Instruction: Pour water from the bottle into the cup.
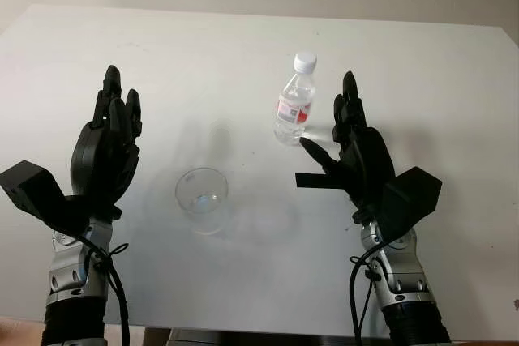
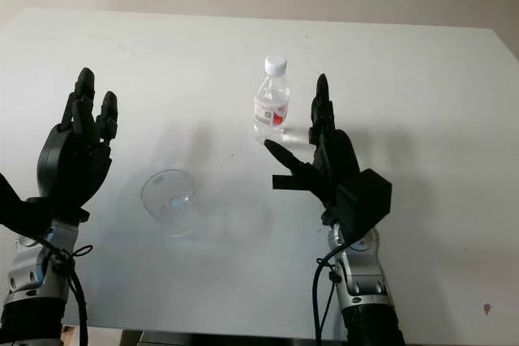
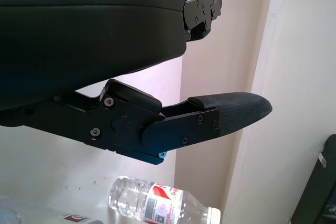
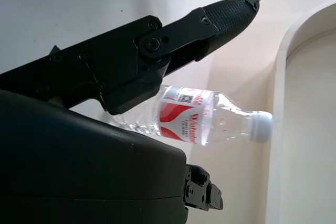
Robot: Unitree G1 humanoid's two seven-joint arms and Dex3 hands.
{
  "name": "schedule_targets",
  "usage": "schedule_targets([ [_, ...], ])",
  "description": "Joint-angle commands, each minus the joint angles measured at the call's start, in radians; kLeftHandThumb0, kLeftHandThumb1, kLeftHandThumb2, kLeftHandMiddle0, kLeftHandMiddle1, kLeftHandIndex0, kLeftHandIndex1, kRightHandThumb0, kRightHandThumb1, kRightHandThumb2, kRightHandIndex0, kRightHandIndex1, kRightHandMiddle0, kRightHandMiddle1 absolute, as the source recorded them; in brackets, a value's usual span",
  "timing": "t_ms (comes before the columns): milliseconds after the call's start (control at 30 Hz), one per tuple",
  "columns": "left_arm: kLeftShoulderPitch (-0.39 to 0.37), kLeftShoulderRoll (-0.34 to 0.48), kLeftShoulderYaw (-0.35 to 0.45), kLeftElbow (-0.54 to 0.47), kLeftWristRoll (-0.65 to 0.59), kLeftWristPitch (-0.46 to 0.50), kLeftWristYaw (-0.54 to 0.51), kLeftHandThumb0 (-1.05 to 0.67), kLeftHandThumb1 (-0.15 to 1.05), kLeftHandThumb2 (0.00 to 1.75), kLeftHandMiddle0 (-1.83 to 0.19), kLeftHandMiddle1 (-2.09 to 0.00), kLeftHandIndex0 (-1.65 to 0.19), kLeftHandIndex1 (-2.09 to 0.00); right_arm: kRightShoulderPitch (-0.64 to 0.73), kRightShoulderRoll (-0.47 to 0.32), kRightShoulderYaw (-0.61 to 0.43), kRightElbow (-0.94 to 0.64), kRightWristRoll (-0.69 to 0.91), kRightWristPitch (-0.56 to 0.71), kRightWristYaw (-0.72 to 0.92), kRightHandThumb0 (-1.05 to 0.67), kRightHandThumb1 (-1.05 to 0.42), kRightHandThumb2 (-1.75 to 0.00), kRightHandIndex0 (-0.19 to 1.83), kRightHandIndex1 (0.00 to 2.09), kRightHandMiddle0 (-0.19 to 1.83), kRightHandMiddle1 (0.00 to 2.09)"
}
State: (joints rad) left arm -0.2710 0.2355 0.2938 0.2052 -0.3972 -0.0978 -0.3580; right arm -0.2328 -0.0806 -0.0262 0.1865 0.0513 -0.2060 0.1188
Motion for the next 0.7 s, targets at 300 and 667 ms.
schedule_targets([
  [300, 0.005, -0.011, -0.003, 0.008, -0.008, 0.004, -0.008, -0.78, 1.05, 0.63, 0.19, -0.04, 0.19, -0.01, 0.015, 0.001, -0.001, -0.028, 0.016, 0.052, 0.013, -0.91, -0.94, -0.05, -0.19, 0.0, -0.19, 0.0],
  [667, -0.005, -0.023, 0.0, 0.017, -0.019, 0.016, 0.006, -0.79, 1.05, 0.61, 0.19, -0.01, 0.19, 0.0, -0.277, -0.058, -0.018, 0.329, -0.051, -0.018, 0.007, -0.94, -0.93, -0.05, -0.19, 0.0, -0.19, 0.0],
])
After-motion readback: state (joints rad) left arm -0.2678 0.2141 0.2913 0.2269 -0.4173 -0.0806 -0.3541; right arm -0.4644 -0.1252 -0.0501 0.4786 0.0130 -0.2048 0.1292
